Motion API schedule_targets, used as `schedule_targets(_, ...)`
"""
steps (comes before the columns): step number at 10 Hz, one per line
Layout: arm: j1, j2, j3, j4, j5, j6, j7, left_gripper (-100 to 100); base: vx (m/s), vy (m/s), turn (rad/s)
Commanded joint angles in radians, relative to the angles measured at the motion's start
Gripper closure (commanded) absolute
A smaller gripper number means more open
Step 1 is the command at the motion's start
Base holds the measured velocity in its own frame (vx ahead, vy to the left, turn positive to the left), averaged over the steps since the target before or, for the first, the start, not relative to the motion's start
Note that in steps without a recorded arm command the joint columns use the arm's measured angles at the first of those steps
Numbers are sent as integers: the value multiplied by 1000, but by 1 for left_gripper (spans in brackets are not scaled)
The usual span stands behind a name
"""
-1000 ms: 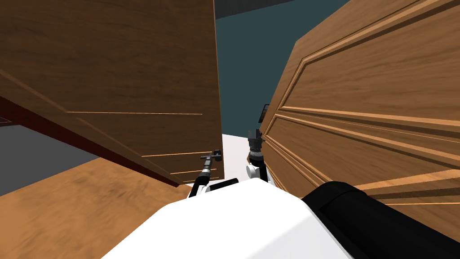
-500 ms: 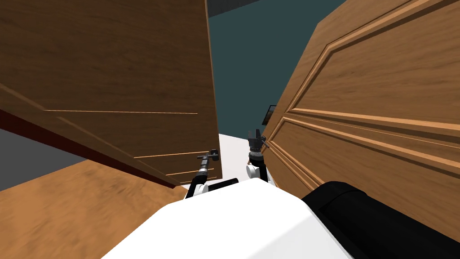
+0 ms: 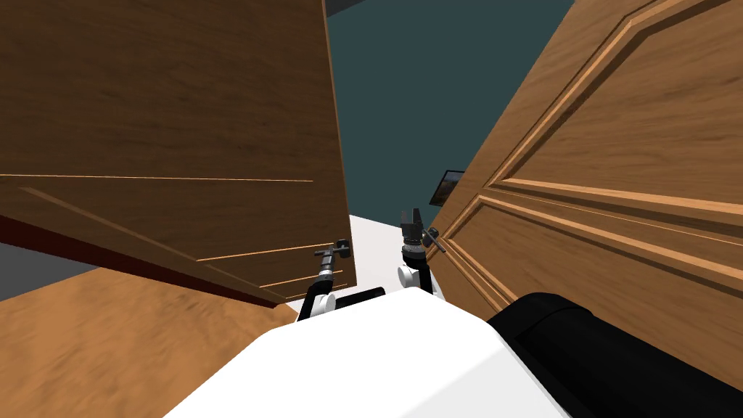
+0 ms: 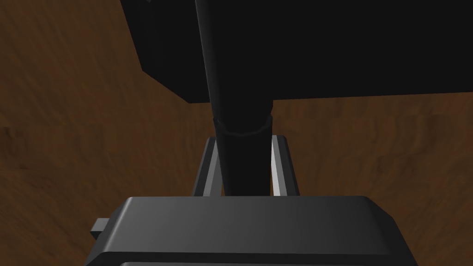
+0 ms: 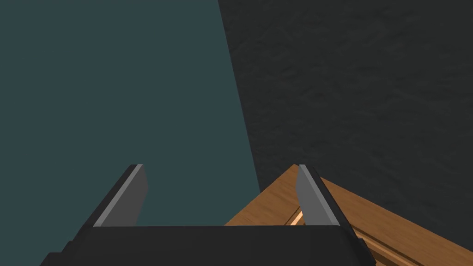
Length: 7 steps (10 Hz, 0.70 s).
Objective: Push the door open
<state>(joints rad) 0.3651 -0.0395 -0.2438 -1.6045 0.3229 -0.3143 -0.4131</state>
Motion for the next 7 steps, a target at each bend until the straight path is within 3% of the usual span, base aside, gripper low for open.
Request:
schedule_targets(1,0,0,0,0,0,0,0,100,67,-30,36)
schedule_targets(2,-2,24,19,-2,6,-1,1,100,121,-40,54)
schedule_targets(7,-5,69,61,-3,21,0,0,100,178,-58,67)
